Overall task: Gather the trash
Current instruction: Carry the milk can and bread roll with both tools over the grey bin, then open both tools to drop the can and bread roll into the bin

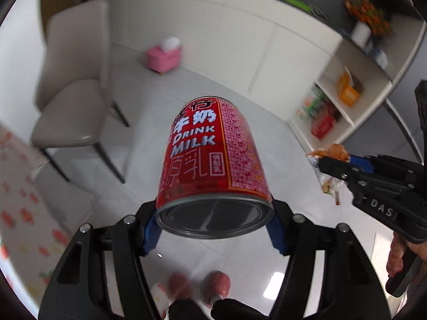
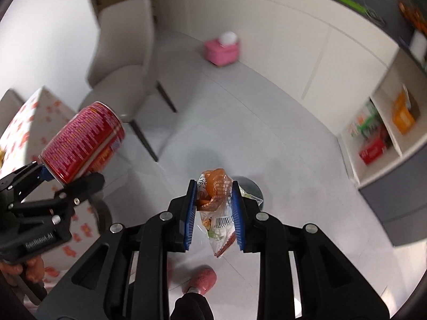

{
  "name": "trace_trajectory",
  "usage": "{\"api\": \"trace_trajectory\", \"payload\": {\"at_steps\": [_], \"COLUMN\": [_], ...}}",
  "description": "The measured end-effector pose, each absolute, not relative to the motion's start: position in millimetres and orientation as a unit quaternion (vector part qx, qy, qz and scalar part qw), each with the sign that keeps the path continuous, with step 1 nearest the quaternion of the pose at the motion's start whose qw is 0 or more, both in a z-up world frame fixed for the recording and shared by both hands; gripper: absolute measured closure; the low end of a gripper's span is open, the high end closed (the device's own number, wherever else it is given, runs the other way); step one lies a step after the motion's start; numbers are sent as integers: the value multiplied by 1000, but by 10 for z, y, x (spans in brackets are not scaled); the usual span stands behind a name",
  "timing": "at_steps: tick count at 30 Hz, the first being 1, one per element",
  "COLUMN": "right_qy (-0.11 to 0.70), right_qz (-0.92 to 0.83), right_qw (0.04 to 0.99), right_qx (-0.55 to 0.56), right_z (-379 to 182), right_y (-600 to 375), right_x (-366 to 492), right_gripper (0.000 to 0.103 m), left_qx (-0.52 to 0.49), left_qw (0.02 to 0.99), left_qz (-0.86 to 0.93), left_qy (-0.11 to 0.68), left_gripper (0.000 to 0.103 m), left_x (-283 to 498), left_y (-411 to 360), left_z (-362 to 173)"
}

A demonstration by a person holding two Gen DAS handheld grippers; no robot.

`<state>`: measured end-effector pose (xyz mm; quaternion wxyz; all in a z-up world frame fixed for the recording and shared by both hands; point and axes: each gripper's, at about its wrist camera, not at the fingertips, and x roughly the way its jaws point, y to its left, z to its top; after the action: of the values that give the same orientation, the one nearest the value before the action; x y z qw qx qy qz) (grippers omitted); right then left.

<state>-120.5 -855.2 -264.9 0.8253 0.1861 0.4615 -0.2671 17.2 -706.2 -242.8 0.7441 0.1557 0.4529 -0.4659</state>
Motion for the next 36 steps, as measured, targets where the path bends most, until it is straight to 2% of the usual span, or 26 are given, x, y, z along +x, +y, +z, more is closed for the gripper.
{"api": "trace_trajectory", "payload": {"at_steps": [7, 15, 22, 26, 30, 32, 36], "right_qy": [470, 487, 503, 503, 503, 503, 501], "right_qz": [-285, -289, -266, -265, -265, -264, -261], "right_qw": [796, 777, 774, 771, 770, 771, 776], "right_qx": [255, 275, 279, 287, 290, 288, 281], "right_z": [-3789, -4977, -5697, -5761, -5738, -5738, -5598], "right_y": [-9213, -9718, -9918, -9897, -9849, -9815, -9760], "right_x": [-1122, -1031, -1113, -1139, -1198, -1161, -1195], "right_gripper": [79, 78, 68, 67, 66, 59, 56], "left_qx": [240, 304, 360, 375, 388, 383, 384], "left_qw": [676, 624, 578, 561, 566, 568, 572], "left_qz": [-519, -565, -596, -601, -603, -603, -602], "left_qy": [465, 446, 425, 428, 407, 409, 403], "left_gripper": [38, 38, 38, 37, 36, 36, 36], "left_x": [192, 122, -23, -88, -131, -137, -156], "left_y": [-7872, -8417, -8740, -8826, -8819, -8817, -8765], "left_z": [-3492, -4644, -5317, -5514, -5483, -5424, -5281]}}
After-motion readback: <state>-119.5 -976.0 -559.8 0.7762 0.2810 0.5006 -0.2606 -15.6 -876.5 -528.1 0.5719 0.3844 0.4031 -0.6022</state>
